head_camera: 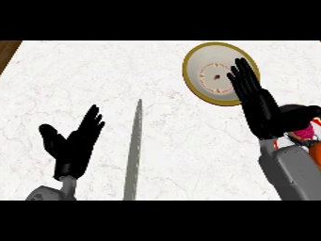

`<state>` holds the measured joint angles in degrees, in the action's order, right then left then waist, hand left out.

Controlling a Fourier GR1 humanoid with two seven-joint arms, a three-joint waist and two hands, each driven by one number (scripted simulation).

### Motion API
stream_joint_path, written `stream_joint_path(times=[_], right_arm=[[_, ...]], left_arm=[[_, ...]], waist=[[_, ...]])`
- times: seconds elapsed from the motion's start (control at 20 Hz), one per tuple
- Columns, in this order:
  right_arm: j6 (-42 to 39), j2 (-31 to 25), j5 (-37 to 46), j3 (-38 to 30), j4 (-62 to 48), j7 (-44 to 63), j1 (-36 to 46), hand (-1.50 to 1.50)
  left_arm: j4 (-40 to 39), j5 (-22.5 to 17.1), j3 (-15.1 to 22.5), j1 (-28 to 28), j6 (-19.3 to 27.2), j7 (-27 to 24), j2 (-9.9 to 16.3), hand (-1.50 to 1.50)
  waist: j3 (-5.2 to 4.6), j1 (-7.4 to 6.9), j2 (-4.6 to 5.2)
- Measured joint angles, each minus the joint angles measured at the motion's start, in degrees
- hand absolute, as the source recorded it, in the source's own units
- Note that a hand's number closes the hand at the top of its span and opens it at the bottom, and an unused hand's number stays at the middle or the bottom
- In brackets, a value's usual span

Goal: Pick the squash from the plate and place it in the bowl

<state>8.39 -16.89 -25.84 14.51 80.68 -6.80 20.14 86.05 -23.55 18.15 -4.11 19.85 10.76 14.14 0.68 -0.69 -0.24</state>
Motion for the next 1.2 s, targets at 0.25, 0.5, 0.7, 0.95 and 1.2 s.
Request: stream_joint_path(times=[0.25, 0.5, 0.7, 0.95, 1.2], right_arm=[[-4.4, -9.5, -1.6, -7.0, 1.7, -1.2, -5.9, 1.5], [-6.0, -21.6, 4.5, -12.5, -4.1, -5.4, -12.8, -1.5], [-11.0, -23.9, 5.6, -16.2, -11.1, -13.9, -16.0, -1.5], [-12.5, -31.2, 13.3, -15.4, -12.7, -16.1, -16.4, -1.5], [-15.4, -40.7, 21.9, -11.5, -12.1, -10.0, -15.1, -1.5]], left_arm=[[3.9, 3.3, 0.8, -1.6, -3.6, -2.5, 4.1, 0.0], [5.1, 6.5, 3.0, -3.9, -7.9, -6.5, 6.4, 0.0], [3.9, 7.8, 3.7, -5.6, -11.5, -8.9, 6.3, 0.0], [4.2, 8.6, 4.4, -5.8, -13.2, -9.5, 6.1, 0.0], [3.7, 9.1, 4.4, -6.6, -14.0, -9.7, 5.7, 0.0]], waist=[[-0.43, 2.15, -0.17], [-0.72, 3.8, 0.06], [-0.65, 2.11, 0.26], [-0.68, 1.03, 0.27], [-0.8, 0.24, 0.38]])
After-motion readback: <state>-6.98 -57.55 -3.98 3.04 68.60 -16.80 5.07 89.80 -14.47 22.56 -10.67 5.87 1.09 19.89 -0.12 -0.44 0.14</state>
